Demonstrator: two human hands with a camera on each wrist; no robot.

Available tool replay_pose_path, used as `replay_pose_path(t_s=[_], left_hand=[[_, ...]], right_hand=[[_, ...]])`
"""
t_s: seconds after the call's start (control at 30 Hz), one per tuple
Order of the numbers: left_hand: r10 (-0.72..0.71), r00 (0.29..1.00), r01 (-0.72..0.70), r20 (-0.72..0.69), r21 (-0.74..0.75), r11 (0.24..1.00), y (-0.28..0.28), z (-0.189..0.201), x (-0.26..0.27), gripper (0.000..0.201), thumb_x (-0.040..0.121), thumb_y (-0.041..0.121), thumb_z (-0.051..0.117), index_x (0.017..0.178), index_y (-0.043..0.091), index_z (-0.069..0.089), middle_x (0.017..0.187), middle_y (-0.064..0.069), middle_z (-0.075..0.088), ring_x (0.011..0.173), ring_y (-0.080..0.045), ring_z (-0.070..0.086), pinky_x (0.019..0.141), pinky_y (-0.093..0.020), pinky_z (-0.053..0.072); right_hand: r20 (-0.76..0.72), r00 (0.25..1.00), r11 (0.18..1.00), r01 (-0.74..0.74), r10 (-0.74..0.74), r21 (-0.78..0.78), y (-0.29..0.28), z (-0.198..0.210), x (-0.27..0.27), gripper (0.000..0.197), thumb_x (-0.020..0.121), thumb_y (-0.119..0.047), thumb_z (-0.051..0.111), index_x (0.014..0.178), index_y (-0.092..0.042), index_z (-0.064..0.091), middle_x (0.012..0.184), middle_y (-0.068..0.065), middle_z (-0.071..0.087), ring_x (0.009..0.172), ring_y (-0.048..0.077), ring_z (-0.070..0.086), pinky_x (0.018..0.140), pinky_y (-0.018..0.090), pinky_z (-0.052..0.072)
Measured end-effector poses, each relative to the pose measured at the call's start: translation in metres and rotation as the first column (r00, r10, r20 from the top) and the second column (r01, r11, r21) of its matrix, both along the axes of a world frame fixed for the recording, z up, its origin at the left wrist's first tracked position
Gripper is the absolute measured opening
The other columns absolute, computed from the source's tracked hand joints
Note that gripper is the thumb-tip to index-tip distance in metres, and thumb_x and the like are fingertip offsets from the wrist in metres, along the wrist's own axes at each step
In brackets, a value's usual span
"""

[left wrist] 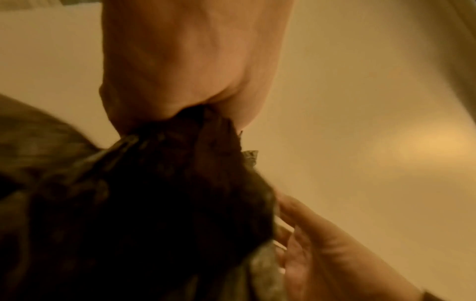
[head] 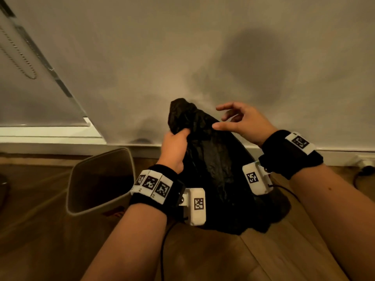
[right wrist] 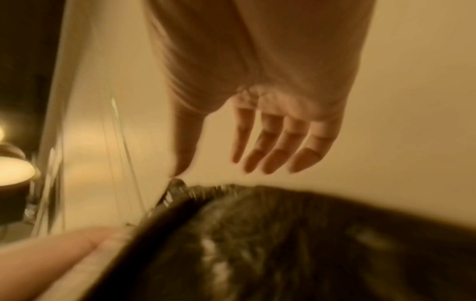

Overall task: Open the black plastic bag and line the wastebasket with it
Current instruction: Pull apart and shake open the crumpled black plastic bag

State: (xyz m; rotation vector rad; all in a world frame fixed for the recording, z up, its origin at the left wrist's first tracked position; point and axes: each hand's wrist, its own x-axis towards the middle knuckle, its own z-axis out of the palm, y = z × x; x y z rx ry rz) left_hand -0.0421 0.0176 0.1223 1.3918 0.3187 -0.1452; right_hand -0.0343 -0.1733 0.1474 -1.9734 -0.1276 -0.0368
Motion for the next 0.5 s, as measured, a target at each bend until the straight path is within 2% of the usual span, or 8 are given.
replay_pose_path(t_s=[0.07,0.17,0.23,0.27,0.33,0.4,0.43,0.5], left_hand=[[0.038,0.997,-0.047,-0.068,-0.133,0.990,0.003,0.009,0.000,0.032,0.089,0.026,0.061,0.118,0.014,0.066,0.107,-0.012,0.074,0.095,-0.032,0.071,0.088,-0.050,0.056],[-0.151,0.976,0.092,-0.157,-0.336,0.937,-0.002,0.025,-0.006,0.038,0.093,0.036,0.055,0.121,0.012,0.066,0.111,-0.016,0.073,0.099,-0.034,0.071,0.089,-0.047,0.056],[-0.279,0.953,0.207,-0.122,-0.412,0.887,-0.005,0.034,-0.011,0.041,0.095,0.041,0.053,0.119,0.011,0.068,0.114,-0.016,0.072,0.103,-0.032,0.070,0.091,-0.045,0.054],[-0.309,0.947,0.246,-0.088,-0.415,0.876,-0.004,0.035,-0.012,0.040,0.096,0.040,0.052,0.116,0.010,0.068,0.115,-0.015,0.072,0.105,-0.031,0.069,0.092,-0.044,0.054],[-0.330,0.943,0.293,-0.046,-0.359,0.886,0.002,0.031,-0.008,0.038,0.099,0.035,0.049,0.120,0.009,0.066,0.119,-0.014,0.070,0.109,-0.029,0.067,0.094,-0.043,0.053],[-0.366,0.930,0.347,-0.027,-0.262,0.900,0.012,0.025,-0.003,0.037,0.101,0.031,0.044,0.129,0.011,0.059,0.126,-0.012,0.067,0.116,-0.028,0.063,0.095,-0.040,0.054],[-0.378,0.925,0.366,-0.017,-0.217,0.905,0.017,0.023,0.001,0.037,0.101,0.031,0.044,0.131,0.013,0.057,0.127,-0.012,0.066,0.117,-0.028,0.063,0.094,-0.039,0.054],[-0.353,0.936,0.352,0.017,-0.139,0.926,0.025,0.022,0.009,0.036,0.099,0.033,0.049,0.130,0.017,0.056,0.126,-0.012,0.067,0.113,-0.028,0.065,0.091,-0.037,0.056]], right_hand=[[-0.066,0.993,0.994,-0.104,0.102,-0.027,0.006,0.011,-0.009,0.068,0.060,-0.046,0.082,0.122,-0.032,0.058,0.096,-0.006,0.061,0.077,0.008,0.057,0.079,0.026,0.047],[-0.184,0.943,0.956,-0.291,0.279,-0.040,0.020,0.010,-0.019,0.103,0.053,-0.045,0.086,0.141,-0.036,0.034,0.120,-0.016,0.052,0.104,0.000,0.057,0.090,0.020,0.049],[-0.134,0.948,0.953,-0.298,0.289,-0.058,0.022,0.004,-0.010,0.120,0.051,-0.043,0.089,0.148,-0.033,0.019,0.138,-0.014,0.045,0.123,0.002,0.050,0.102,0.023,0.043],[-0.102,0.961,0.960,-0.266,0.257,-0.086,0.021,0.002,-0.004,0.122,0.050,-0.044,0.089,0.149,-0.029,0.019,0.143,-0.011,0.043,0.126,0.004,0.048,0.105,0.026,0.041],[-0.103,0.979,0.983,-0.182,0.177,-0.039,0.011,-0.005,0.009,0.101,0.056,-0.039,0.086,0.142,-0.018,0.036,0.136,-0.002,0.055,0.120,0.012,0.056,0.105,0.038,0.045],[-0.117,0.987,0.994,-0.110,0.112,0.023,-0.002,-0.011,0.017,0.054,0.072,-0.019,0.079,0.121,-0.017,0.057,0.118,0.004,0.067,0.106,0.018,0.064,0.100,0.044,0.049],[-0.123,0.988,0.995,-0.090,0.094,0.040,-0.008,-0.011,0.018,0.038,0.079,-0.012,0.074,0.114,-0.019,0.061,0.111,0.004,0.069,0.101,0.018,0.066,0.098,0.042,0.050],[-0.119,0.991,0.997,-0.049,0.056,0.066,-0.019,-0.010,0.017,0.026,0.085,-0.014,0.069,0.109,-0.024,0.064,0.104,-0.002,0.070,0.094,0.011,0.066,0.088,0.031,0.050]])
